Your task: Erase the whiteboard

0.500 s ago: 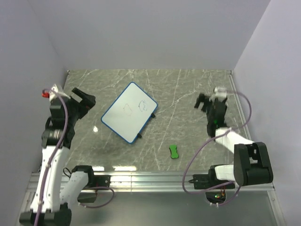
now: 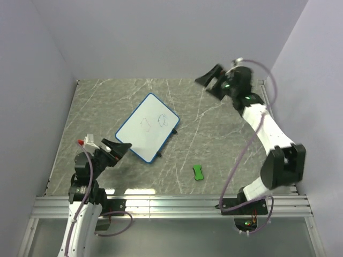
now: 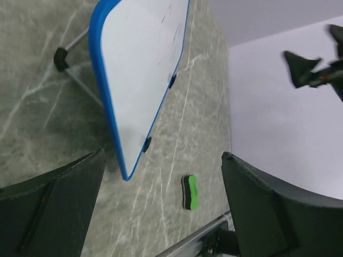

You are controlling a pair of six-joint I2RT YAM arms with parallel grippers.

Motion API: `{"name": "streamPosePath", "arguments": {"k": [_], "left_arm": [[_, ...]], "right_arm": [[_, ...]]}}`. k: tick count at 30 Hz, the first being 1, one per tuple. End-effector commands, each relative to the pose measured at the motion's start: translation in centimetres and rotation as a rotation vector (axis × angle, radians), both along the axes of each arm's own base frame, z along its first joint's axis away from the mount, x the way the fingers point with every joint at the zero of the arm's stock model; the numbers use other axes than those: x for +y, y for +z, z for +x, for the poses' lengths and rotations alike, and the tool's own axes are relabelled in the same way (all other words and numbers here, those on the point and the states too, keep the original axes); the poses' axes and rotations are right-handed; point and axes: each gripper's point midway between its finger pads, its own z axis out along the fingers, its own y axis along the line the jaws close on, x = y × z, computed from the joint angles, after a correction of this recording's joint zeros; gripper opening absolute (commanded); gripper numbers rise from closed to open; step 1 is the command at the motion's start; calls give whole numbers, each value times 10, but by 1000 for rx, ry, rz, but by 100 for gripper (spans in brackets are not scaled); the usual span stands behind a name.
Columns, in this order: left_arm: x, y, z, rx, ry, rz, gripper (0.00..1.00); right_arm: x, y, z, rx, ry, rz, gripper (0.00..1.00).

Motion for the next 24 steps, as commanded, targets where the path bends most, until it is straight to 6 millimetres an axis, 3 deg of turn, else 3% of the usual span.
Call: {"name": "streamPosePath", "arguments": {"k": [1,2,3,5,6,7,8,11,14,19,24], "left_arm": [[-19,11,-3,-86,-113,-88,95],[-20,7,-3,-78,-121,-87,95],[-21,6,0,-106,-127,-87,95],[-19,-1,3,-91,-106,-90,95],[-19,5,5,-128,-111,-83,95],[-19,-1,6,-120,-109,-82,95],[-19,-5,8,-112,-110,-77,95],[-17,-13,12,-105,-102,-57,94],[-14,-21,17,-107,-88,-42,93],[-9,-35,26,-110,-51,-15,92],[-9,-36,31,-123,-36,7,94]], "right_arm": [[35,-91,-65,474,84,-248,100],[36,-109,-74,518,95,-362,100],[44,-127,-112,636,148,-480,100],[33,-144,-137,700,127,-646,100],[41,-148,-152,689,155,-692,100],[36,-165,-171,731,165,-728,100],[30,-162,-179,716,130,-732,100],[19,-180,-213,789,149,-737,99],[6,-185,-233,810,162,-800,98],[4,-200,-250,829,186,-802,98],[8,-214,-251,817,180,-823,96]]}}
